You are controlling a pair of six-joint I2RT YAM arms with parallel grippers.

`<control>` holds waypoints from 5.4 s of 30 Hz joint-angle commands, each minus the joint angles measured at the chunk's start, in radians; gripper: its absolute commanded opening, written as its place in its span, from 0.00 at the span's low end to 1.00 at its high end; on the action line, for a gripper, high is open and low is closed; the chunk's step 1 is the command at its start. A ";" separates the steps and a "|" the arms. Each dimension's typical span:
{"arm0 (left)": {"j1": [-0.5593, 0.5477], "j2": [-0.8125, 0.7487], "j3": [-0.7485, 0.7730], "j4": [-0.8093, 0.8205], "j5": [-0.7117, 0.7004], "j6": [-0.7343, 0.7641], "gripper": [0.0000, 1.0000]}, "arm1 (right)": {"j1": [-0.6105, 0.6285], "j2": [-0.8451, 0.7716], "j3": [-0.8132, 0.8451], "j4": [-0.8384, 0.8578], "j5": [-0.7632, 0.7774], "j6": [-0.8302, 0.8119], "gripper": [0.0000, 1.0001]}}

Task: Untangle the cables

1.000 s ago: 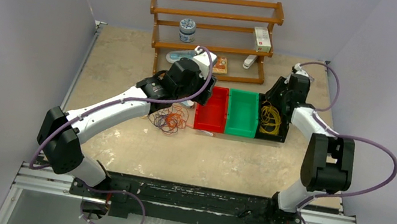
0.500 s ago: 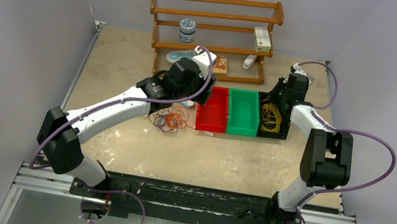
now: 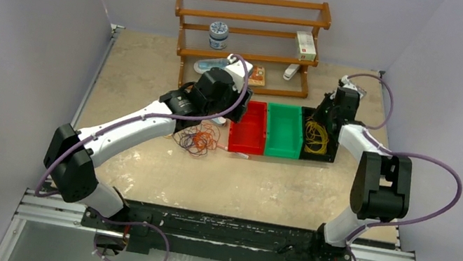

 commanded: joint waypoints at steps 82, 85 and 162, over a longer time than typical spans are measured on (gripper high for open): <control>0.001 -0.012 0.012 0.025 0.014 0.004 0.62 | -0.002 -0.302 -0.218 -0.193 0.136 0.091 0.34; 0.000 -0.014 0.011 0.024 0.009 0.005 0.62 | -0.001 -0.263 -0.202 -0.178 0.135 0.077 0.26; 0.025 -0.072 -0.045 0.016 -0.258 -0.118 0.63 | 0.167 -0.326 -0.192 -0.221 -0.207 -0.064 0.62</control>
